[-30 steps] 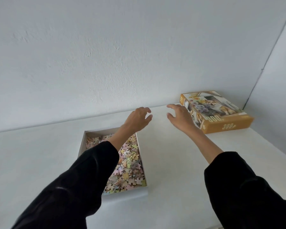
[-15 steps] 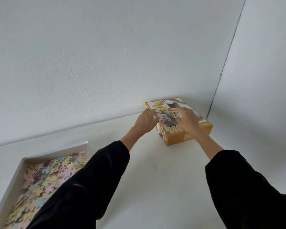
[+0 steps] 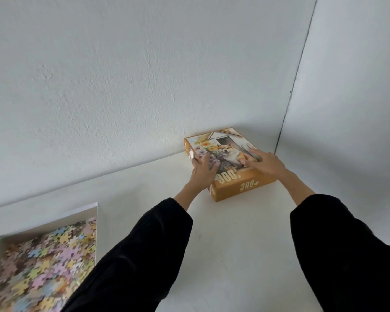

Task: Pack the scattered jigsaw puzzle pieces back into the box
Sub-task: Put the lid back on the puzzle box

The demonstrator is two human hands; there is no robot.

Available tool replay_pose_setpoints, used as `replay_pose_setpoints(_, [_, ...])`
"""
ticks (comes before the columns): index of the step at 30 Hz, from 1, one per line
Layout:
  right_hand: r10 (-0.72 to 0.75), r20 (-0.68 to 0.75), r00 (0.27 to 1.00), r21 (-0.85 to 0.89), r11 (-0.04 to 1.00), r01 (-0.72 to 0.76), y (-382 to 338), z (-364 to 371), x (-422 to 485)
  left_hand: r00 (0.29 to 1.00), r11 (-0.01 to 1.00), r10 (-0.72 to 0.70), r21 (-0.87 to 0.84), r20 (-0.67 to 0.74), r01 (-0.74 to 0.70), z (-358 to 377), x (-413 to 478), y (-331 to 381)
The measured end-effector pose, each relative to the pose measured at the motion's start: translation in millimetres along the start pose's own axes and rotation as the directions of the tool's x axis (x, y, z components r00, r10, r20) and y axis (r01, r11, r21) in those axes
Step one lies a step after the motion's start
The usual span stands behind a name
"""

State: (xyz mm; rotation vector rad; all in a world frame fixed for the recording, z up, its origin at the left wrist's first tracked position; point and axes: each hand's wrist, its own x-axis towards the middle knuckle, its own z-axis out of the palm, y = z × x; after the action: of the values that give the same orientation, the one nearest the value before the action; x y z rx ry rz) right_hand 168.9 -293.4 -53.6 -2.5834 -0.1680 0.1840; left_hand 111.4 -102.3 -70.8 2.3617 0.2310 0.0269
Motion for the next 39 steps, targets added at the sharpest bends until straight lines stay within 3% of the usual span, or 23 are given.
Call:
replay_pose_setpoints(4, [-0.022, -0.034, 0.999, 0.116, 0.993, 0.025, -9, 1, -10, 0.999, 0.995, -0.038, -0.088, -0.027, 0.036, 0, -4, -1])
replay_pose_setpoints(11, [-0.083, -0.060, 0.995, 0.193, 0.977, 0.093, -57, 27, -39, 0.970, 0.989, -0.098, -0.133, -0.224, 0.069, -37, -21, -25])
replay_pose_setpoints(29, [-0.414, 0.082, 0.907, 0.002, 0.910, 0.415, -249, 71, -155, 0.917, 0.997, -0.067, 0.013, -0.393, 0.078, -234, -165, -140])
replay_pose_setpoints(39, [-0.506, 0.090, 0.858, 0.004, 0.862, 0.508, -303, 132, -243, 0.898, 0.992, -0.123, -0.053, -0.423, 0.111, -273, -278, -207])
